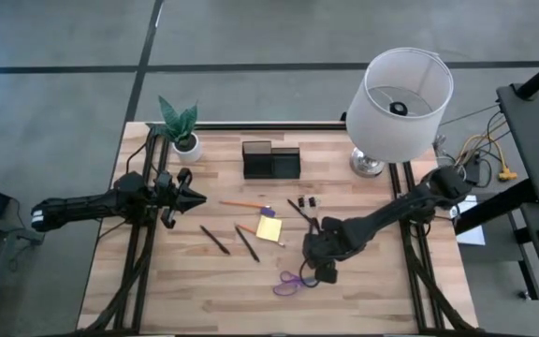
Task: Pick and place office supplies into organizer
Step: Put the bottom black binder clip into the black desk organizer
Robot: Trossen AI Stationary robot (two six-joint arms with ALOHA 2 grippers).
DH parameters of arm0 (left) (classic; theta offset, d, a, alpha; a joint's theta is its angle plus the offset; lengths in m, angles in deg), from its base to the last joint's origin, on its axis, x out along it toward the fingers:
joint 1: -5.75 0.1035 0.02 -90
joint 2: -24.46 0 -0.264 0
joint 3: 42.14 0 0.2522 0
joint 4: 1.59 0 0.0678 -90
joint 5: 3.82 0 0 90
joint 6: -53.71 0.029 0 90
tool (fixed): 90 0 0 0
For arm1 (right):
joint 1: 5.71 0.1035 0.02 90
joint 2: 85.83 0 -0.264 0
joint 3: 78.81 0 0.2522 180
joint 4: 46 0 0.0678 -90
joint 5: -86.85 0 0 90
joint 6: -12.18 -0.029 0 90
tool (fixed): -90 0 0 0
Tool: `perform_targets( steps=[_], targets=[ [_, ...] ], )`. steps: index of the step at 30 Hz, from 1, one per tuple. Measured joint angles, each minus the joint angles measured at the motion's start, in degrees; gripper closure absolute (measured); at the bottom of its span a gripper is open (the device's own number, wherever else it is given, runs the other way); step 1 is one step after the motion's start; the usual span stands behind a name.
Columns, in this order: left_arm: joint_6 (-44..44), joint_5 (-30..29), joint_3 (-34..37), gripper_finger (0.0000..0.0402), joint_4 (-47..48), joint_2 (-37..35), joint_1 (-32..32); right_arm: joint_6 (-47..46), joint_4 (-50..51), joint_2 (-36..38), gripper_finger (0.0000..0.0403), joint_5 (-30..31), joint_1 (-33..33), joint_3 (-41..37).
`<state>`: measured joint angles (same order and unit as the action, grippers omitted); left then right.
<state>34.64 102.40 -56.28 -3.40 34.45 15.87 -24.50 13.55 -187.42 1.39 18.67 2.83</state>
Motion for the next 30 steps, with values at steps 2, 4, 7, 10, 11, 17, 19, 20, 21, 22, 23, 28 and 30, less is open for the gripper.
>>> perform_targets(
  steps=[2,4,7,10,11,17,19,20,21,22,23,28,30],
  targets=[
    [0.01,-0.01,0.01,0.0382,-0.08,-0.01,0.01,0.87,-0.04,-0.85,0.0209,-0.01,-0.02,-0.04],
    [0.0,-0.01,0.0,0.0382,-0.05,-0.01,-0.01,1.48,-0.14,-1.54,0.0208,-0.02,-0.01,-0.09],
    [0.0,-0.01,0.02,0.0382,-0.02,0.03,-0.01,2.44,-0.74,-2.34,0.0209,-0.04,0.0,-0.11],
    [0.02,-0.01,0.02,0.0382,-0.06,0.01,0.0,3.28,-2.53,-2.89,0.0211,-0.04,-0.02,-0.15],
    [0.01,-0.01,0.0,0.0382,-0.06,0.01,-0.01,3.29,-3.38,-3.14,0.0211,-0.04,-0.02,-0.15],
    [0.0,0.0,0.01,0.0382,-0.08,0.05,-0.01,3.34,-4.74,-4.65,0.0212,-0.08,-0.02,0.15],
    [0.02,-0.01,0.01,0.0382,-0.05,0.05,0.01,3.34,-4.79,-5.16,0.0211,-0.04,-0.02,0.14],
    [0.02,-0.01,0.01,0.0382,-0.04,0.0,0.0,3.35,-4.83,-5.2,0.0211,-0.05,-0.02,0.0],
    [0.02,0.0,0.02,0.0382,-0.1,-0.01,0.0,3.35,-4.78,-5.21,0.0211,-0.04,-0.03,-0.16],
    [0.02,-0.01,0.01,0.0382,-0.11,0.02,0.01,3.34,-4.79,-5.2,0.0212,-0.01,-0.11,-0.25],
    [0.02,-0.01,0.02,0.0382,-0.02,0.05,-0.01,3.34,-4.87,-5.19,0.0212,0.0,-0.18,-0.34],
    [0.0,-0.01,0.01,0.0382,-0.08,0.0,0.0,3.58,-5.07,-5.19,0.0212,1.03,-0.66,-0.55],
    [0.02,0.01,0.02,0.0382,-0.08,-0.01,-0.01,3.68,-5.96,-5.19,0.0211,2.24,-0.9,-0.91]
  ],
)
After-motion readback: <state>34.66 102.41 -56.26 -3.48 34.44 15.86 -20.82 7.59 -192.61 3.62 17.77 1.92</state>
